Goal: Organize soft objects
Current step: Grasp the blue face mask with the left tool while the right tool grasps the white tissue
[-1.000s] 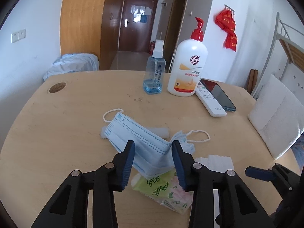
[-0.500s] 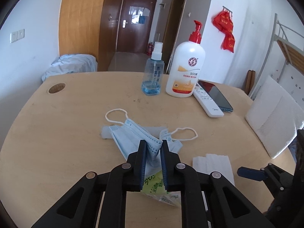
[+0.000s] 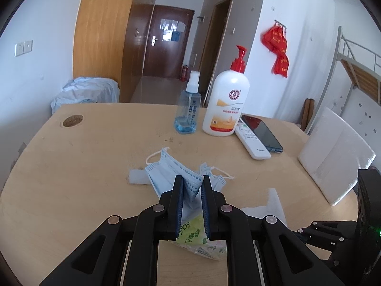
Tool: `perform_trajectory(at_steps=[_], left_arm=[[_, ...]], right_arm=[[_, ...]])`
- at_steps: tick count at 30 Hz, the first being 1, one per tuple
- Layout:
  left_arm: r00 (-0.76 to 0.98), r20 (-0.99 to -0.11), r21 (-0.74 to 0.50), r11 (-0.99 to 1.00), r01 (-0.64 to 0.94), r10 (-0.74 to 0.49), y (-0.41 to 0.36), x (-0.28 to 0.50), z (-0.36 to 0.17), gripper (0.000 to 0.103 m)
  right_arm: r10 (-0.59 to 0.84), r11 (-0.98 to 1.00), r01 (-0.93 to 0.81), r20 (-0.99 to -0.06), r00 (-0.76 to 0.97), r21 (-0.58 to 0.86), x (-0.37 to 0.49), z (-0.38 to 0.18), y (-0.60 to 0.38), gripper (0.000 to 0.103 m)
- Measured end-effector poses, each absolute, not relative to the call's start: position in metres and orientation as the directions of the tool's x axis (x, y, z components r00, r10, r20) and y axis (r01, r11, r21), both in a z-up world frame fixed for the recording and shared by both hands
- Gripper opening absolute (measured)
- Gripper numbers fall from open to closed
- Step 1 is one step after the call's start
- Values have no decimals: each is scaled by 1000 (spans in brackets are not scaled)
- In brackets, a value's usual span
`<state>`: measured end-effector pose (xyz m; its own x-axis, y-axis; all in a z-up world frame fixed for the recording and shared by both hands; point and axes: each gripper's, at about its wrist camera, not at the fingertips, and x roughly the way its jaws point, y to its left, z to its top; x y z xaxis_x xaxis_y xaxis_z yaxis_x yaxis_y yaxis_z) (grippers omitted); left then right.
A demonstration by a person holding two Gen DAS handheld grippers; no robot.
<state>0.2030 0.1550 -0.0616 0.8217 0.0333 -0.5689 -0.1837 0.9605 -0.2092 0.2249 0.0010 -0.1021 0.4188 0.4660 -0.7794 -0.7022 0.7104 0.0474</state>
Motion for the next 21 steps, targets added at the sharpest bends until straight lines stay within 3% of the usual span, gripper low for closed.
perform_trajectory(at_steps=[16,18,21], left_arm=[[889,-457,-249,959,-136,8,153,180,-26,15],[893,-450,-244,961,-133,9,151,177,-21,15],[897,-442,-236,963,-132,15,148,175,-18,15]], right_arm=[[555,727,-671,-701,448,146,219,-75,-32,17],[555,729,-668,-699,451,148,220,-74,-34,8],[555,706,-698,-707,439,121,213,-74,-32,8]])
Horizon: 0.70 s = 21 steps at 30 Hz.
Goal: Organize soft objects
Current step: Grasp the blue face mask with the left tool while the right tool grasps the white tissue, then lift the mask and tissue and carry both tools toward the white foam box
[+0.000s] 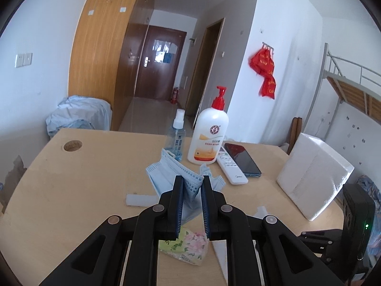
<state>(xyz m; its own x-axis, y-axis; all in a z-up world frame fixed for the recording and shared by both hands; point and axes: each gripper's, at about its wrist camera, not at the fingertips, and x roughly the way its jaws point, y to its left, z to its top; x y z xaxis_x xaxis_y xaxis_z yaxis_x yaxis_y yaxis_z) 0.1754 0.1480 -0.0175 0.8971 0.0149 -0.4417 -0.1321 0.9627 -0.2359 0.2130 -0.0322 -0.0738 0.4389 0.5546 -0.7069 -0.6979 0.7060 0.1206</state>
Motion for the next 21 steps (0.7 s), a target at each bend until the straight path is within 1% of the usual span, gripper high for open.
perform_trajectory(at_steps=[1,8,21], left_arm=[[896,-444,-234,963,-132,16,148,176,-17,15],[896,-443,-243,961,-132,11,147,173,-13,15],[931,-364,-204,975,-92,11,125,138,29,15]], right_arm=[[566,699,-702,-704,429,135,213,-74,-32,3],[589,678,-717,-704,397,163,212,-74,-33,3],[632,708,-688,-577,517,159,203,-17,-70,3]])
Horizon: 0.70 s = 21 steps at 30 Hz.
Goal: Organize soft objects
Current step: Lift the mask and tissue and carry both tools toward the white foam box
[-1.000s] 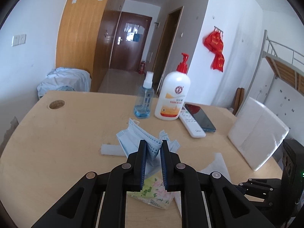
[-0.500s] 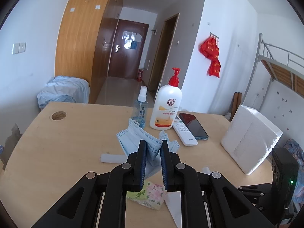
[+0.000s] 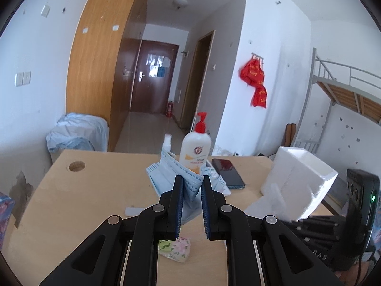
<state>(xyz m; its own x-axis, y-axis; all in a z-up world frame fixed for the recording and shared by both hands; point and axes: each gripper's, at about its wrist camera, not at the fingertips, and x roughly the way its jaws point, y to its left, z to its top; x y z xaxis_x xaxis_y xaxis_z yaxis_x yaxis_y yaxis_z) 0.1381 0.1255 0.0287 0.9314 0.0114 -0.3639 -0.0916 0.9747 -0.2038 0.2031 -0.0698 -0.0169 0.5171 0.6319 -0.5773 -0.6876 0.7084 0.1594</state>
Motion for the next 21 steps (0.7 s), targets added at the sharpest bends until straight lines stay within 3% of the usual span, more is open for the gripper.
perform_trajectory(at_steps=[21], left_arm=[[952,-304,-134,991,6,-47,60,81,79,15]], right_arm=[[606,776,-615,-430,669,137,151,40,-149,3]])
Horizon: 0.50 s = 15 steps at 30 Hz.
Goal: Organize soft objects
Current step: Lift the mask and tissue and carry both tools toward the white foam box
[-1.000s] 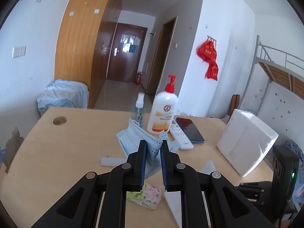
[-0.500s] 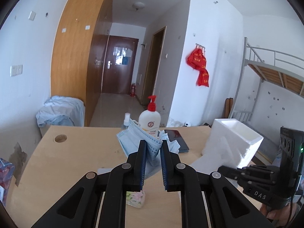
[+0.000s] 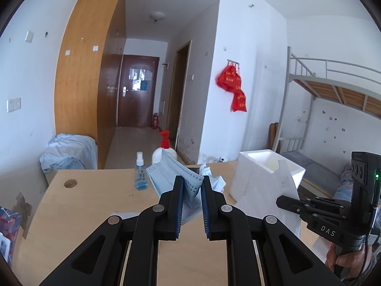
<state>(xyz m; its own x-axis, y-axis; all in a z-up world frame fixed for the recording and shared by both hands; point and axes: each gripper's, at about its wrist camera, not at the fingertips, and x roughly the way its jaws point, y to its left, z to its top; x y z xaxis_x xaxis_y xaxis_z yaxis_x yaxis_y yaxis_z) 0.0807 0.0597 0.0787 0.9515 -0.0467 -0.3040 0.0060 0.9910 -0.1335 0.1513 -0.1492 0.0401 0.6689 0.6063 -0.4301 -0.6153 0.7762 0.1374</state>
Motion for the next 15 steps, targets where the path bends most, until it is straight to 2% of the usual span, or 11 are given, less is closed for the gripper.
perform_trajectory(at_steps=[15], left_arm=[[935,-301,-117,980,160,-189,-7,74,77,15]], right_arm=[[527,844,-517,-392,754,142,120,42,-203,3]])
